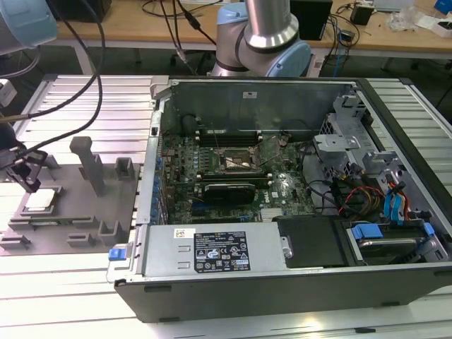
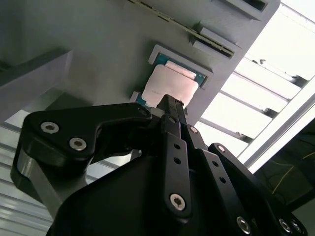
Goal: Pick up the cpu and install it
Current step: 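Pick up the cpu and move it towards the insertion slot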
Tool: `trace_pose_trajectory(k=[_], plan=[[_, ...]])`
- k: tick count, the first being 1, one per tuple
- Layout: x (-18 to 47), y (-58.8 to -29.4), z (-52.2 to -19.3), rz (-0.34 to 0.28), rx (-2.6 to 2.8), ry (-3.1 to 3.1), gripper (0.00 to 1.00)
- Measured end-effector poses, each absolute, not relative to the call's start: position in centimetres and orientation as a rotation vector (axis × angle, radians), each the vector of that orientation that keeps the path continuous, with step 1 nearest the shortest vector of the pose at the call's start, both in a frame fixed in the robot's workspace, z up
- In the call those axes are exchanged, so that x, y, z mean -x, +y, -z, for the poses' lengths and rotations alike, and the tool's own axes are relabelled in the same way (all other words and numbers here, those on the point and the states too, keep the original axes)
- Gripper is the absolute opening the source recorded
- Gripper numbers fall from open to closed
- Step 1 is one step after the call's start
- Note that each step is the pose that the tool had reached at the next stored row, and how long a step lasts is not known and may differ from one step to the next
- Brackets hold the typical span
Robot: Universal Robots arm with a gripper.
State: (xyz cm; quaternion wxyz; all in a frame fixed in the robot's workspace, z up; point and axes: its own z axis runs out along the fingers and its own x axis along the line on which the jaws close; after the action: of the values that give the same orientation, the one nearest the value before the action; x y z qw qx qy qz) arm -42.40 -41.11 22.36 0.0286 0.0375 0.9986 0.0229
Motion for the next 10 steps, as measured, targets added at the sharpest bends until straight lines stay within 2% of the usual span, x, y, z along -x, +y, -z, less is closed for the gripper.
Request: trace_pose_trajectory(k=[10], plan=[[42.43,-41.12,-21.61,-0.070,-0.116,3.082,0.11]])
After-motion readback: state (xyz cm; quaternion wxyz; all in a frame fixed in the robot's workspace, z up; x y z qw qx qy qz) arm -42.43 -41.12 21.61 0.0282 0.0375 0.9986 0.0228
